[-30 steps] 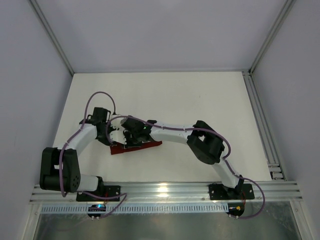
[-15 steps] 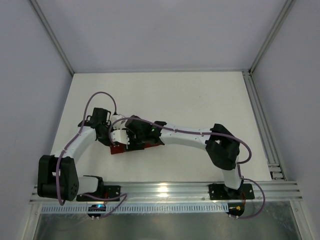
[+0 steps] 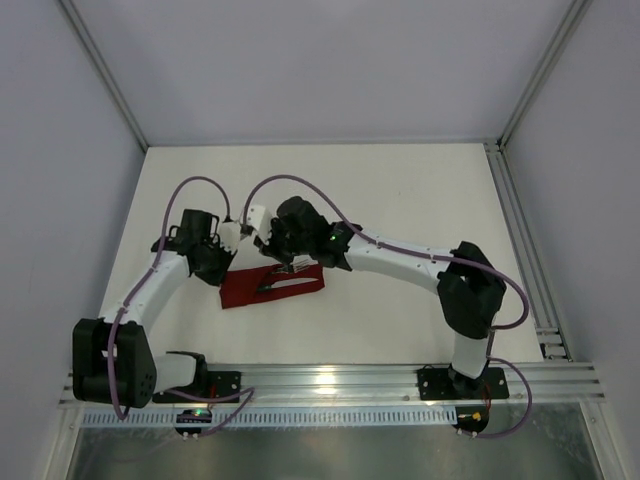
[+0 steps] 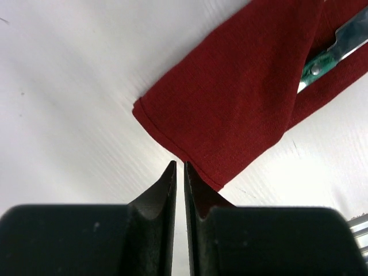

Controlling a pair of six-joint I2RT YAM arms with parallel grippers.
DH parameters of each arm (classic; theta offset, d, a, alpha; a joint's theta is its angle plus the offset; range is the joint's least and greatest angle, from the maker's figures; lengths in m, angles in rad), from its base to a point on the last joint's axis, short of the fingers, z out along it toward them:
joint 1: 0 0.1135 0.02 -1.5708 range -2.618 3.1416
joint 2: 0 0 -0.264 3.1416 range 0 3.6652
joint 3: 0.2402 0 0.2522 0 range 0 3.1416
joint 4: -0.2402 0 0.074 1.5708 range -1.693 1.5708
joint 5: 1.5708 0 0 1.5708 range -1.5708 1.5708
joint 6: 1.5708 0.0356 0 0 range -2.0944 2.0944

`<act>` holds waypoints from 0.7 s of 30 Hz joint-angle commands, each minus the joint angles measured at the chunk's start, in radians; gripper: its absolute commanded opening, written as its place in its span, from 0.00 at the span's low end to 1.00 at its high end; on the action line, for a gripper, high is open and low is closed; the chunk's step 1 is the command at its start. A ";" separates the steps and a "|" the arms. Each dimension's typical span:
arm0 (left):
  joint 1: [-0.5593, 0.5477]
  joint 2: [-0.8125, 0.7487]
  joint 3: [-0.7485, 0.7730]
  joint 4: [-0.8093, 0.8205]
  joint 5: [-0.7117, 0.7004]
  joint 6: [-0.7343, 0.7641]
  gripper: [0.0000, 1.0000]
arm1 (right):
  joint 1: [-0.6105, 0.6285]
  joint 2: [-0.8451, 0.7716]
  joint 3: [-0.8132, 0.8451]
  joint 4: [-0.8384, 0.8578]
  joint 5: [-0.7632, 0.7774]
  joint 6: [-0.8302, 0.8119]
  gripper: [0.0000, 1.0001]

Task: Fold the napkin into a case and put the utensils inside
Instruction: Move the smaller rectangle folded napkin to the corner of the board.

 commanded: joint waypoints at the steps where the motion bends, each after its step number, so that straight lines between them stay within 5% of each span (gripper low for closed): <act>1: -0.002 0.024 0.060 0.058 0.025 -0.049 0.10 | -0.024 0.080 0.002 0.305 -0.002 0.288 0.09; 11: -0.005 0.173 -0.015 0.109 -0.021 -0.013 0.08 | -0.021 0.255 -0.156 0.621 0.048 0.621 0.04; 21: -0.007 0.193 -0.020 0.113 -0.045 -0.017 0.05 | -0.015 0.238 -0.214 0.620 0.139 0.569 0.04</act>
